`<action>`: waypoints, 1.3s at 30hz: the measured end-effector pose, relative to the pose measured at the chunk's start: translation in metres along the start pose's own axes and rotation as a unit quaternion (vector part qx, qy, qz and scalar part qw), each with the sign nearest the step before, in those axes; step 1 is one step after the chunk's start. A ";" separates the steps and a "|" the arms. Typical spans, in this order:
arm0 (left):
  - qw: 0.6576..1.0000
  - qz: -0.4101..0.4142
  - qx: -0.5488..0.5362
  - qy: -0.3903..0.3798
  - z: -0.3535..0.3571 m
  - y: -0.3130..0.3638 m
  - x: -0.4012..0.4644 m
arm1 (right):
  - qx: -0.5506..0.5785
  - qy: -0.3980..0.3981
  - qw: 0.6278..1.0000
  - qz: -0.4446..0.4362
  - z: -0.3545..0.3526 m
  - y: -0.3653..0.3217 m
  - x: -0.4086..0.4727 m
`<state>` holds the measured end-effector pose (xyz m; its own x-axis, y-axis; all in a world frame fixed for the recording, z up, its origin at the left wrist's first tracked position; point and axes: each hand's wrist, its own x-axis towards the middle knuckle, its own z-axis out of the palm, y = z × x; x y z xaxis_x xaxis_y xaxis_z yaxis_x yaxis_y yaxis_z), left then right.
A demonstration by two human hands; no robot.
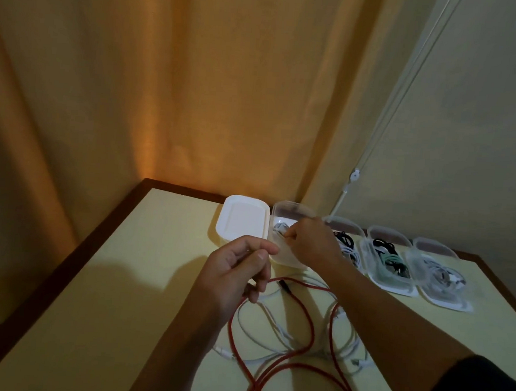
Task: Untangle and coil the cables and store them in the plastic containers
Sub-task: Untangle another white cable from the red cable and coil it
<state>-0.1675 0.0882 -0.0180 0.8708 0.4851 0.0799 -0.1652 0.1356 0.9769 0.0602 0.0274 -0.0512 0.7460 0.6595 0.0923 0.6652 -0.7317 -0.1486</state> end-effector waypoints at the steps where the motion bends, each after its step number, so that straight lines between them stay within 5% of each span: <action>1: 1.000 -0.003 0.003 0.002 -0.001 -0.001 0.000 | -0.005 -0.005 1.000 0.005 -0.002 -0.001 -0.001; 7: 0.998 -0.035 0.021 0.046 -0.011 -0.006 0.001 | 0.106 0.043 0.993 0.012 -0.026 -0.011 -0.032; 16: 0.976 -0.059 0.184 0.095 -0.016 -0.038 0.006 | 0.150 -0.042 0.988 0.019 0.001 -0.032 -0.135; 20: 0.928 -0.065 0.348 0.113 -0.024 -0.056 0.005 | 0.133 -0.036 0.990 0.023 0.016 -0.035 -0.150; 32: 0.813 -0.061 0.564 0.129 -0.039 -0.090 0.005 | 0.181 -0.008 0.982 0.051 0.029 -0.027 -0.155; 36: 0.829 -0.070 0.539 0.134 -0.041 -0.091 0.004 | 0.195 -0.008 0.979 0.062 0.025 -0.022 -0.155; 39: 0.842 0.029 0.515 0.155 -0.041 -0.091 0.004 | 0.194 -0.001 0.980 0.051 0.024 -0.020 -0.156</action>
<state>-0.1680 0.1132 -0.1143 0.6865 0.6883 0.2345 0.4246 -0.6412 0.6391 -0.0703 -0.0566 -0.0858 0.8071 0.5878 0.0555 0.5261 -0.6735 -0.5193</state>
